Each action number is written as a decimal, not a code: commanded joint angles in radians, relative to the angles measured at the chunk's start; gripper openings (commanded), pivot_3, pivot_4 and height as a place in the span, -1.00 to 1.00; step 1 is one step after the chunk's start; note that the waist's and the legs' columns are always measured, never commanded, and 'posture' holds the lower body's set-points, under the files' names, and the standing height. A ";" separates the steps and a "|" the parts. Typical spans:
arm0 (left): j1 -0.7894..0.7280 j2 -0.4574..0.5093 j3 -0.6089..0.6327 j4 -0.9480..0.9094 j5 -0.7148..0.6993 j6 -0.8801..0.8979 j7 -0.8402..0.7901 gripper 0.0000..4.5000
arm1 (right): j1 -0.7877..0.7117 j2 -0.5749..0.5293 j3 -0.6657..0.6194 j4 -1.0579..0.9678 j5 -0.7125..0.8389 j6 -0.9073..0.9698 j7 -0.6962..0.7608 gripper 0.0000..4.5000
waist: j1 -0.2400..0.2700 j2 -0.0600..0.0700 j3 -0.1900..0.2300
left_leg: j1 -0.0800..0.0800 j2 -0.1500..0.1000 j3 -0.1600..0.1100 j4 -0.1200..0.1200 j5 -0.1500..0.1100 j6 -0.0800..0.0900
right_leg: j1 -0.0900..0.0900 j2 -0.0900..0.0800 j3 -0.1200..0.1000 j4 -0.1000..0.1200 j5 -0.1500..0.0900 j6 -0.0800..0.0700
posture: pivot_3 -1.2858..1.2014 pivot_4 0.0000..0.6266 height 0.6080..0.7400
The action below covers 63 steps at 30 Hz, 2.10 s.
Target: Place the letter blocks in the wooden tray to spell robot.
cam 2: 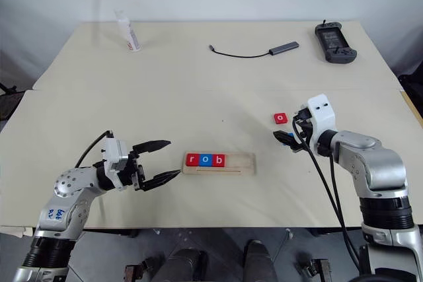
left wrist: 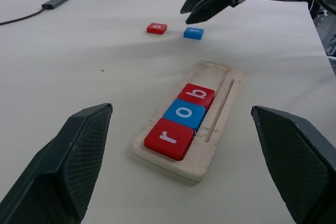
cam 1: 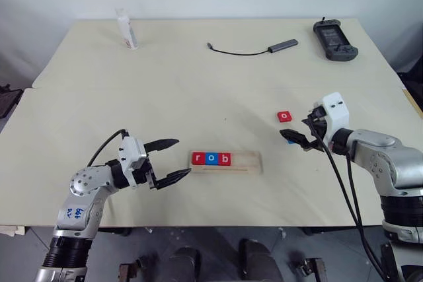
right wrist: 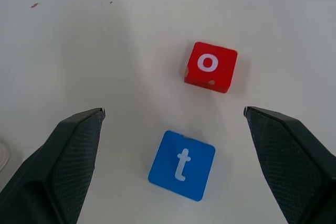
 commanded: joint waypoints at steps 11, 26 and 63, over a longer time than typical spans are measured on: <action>-0.010 -0.004 0.009 -0.045 -0.002 -0.011 0.012 1.00 | -0.239 0.143 0.040 0.395 -0.166 -0.102 -0.132 0.97 | -0.002 0.000 0.000 | 0.000 0.000 0.001 0.000 0.000 0.000 | -0.001 0.000 0.000 0.001 0.000 0.000 | 0.03 -0.52 1.00; -0.029 -0.002 0.002 -0.034 -0.002 -0.014 0.007 1.00 | -0.217 0.171 -0.003 0.257 -0.178 -0.040 -0.156 -0.35 | -0.003 0.000 0.000 | 0.000 0.000 0.001 0.000 0.000 0.000 | -0.001 0.000 0.000 0.001 0.000 0.000 | 0.03 -0.52 1.00; -0.119 0.027 -0.060 0.052 -0.019 0.022 -0.200 1.00 | 0.328 -0.151 -0.232 -0.405 0.027 0.057 0.303 0.68 | 0.000 0.000 -0.001 | 0.001 -0.001 0.001 -0.001 -0.001 0.002 | 0.001 0.000 0.000 0.000 0.000 0.000 | 0.03 -0.52 1.00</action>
